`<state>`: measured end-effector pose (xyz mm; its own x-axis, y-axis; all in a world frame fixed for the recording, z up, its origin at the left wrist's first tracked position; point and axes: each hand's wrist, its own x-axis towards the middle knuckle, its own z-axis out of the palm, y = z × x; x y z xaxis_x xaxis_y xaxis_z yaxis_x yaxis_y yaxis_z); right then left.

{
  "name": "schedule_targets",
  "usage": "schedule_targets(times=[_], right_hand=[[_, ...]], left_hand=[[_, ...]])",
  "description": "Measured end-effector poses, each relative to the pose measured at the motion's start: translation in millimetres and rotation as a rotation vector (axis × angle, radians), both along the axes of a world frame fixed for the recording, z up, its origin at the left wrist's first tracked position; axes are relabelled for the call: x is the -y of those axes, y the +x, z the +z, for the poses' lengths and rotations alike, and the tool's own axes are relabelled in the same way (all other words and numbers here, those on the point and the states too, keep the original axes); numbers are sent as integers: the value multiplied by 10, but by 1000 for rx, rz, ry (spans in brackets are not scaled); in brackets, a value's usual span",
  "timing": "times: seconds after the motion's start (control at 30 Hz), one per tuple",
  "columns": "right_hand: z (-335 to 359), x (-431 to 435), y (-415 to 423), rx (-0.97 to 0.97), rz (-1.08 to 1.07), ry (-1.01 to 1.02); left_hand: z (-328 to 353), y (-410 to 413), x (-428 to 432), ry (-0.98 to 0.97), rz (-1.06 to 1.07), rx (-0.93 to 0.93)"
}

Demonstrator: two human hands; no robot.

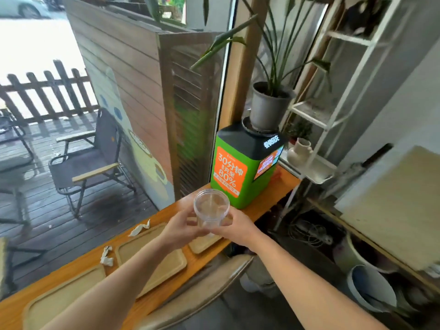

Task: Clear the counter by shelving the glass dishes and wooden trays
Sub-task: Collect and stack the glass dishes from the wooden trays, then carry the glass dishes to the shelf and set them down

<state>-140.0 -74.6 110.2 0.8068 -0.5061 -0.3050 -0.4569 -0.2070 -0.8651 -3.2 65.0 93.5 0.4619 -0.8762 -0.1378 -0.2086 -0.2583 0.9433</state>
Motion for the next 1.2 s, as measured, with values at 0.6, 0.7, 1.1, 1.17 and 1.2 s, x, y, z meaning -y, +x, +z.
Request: schedule_targets(times=[0.6,0.7,1.1,1.17,1.2], right_hand=[[229,1247,-3345,133,-573,-218],[236,1337,-3690,136,-655,-207],[145,1739,-4164,163,-789,-59],[106,1909,-4164,161,-802,-52],[92,2005,-4156,150,-804,-47]], left_hand=[[230,-2978,2052,-110,-332,163],[268,-3294,2238,-100,-399,169],[125,-3723,2896,-82,-490,270],[103,-3736,3045,-92,-493,251],[88,-3733,3131,-96,-494,246]])
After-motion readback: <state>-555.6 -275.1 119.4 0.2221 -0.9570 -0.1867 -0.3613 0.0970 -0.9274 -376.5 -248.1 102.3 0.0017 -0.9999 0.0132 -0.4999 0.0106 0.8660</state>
